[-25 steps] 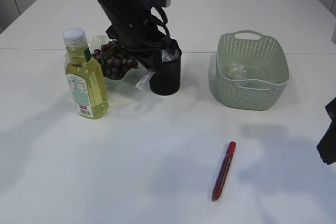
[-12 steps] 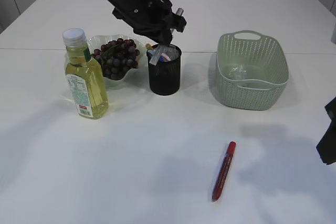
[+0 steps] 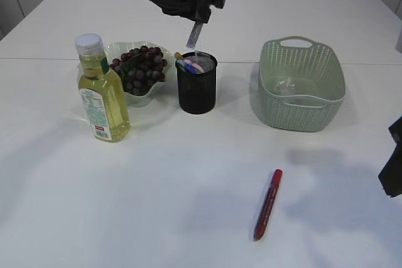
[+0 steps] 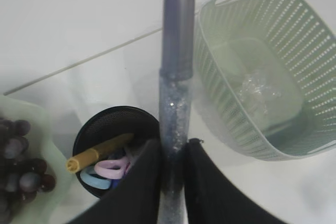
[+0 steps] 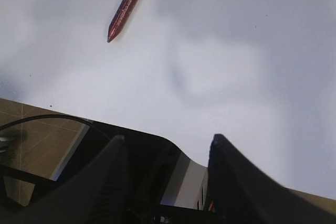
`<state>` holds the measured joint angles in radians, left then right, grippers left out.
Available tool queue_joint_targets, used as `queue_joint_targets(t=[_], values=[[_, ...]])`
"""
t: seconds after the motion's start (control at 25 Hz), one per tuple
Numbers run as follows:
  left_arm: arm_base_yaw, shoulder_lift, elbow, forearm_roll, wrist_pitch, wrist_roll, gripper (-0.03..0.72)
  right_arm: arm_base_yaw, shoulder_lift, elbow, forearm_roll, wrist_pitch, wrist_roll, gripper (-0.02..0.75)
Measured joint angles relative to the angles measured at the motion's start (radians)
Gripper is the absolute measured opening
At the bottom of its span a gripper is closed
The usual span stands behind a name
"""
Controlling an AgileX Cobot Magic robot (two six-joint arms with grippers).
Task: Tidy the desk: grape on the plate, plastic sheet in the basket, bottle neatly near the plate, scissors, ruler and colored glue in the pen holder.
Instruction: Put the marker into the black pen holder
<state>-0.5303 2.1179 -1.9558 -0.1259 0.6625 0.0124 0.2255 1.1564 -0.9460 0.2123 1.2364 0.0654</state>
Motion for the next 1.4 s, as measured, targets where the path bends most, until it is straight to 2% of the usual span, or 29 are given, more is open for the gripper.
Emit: queue_joint_targets(t=[0.28, 0.8, 1.0, 1.16, 1.4], values=[[0.0, -0.096, 0.0, 0.065, -0.001, -0.032, 0.095, 0.0, 0.0, 0.0, 0.001, 0.0, -0.002, 0.397], [0.0, -0.387, 0.0, 0.095, 0.278, -0.056, 0.105, 0.0, 0.0, 0.0, 0.001, 0.0, -0.015, 0.398], [0.0, -0.493, 0.029, 0.098, 0.299, -0.057, 0.107, 0.0, 0.0, 0.0, 0.001, 0.0, -0.028, 0.397], [0.0, -0.586, 0.122, 0.101, 0.226, -0.057, 0.108, 0.0, 0.0, 0.0, 0.001, 0.0, -0.042, 0.398], [0.0, -0.671, 0.307, 0.126, -0.046, -0.057, 0.109, 0.0, 0.0, 0.0, 0.001, 0.0, -0.049, 0.398]])
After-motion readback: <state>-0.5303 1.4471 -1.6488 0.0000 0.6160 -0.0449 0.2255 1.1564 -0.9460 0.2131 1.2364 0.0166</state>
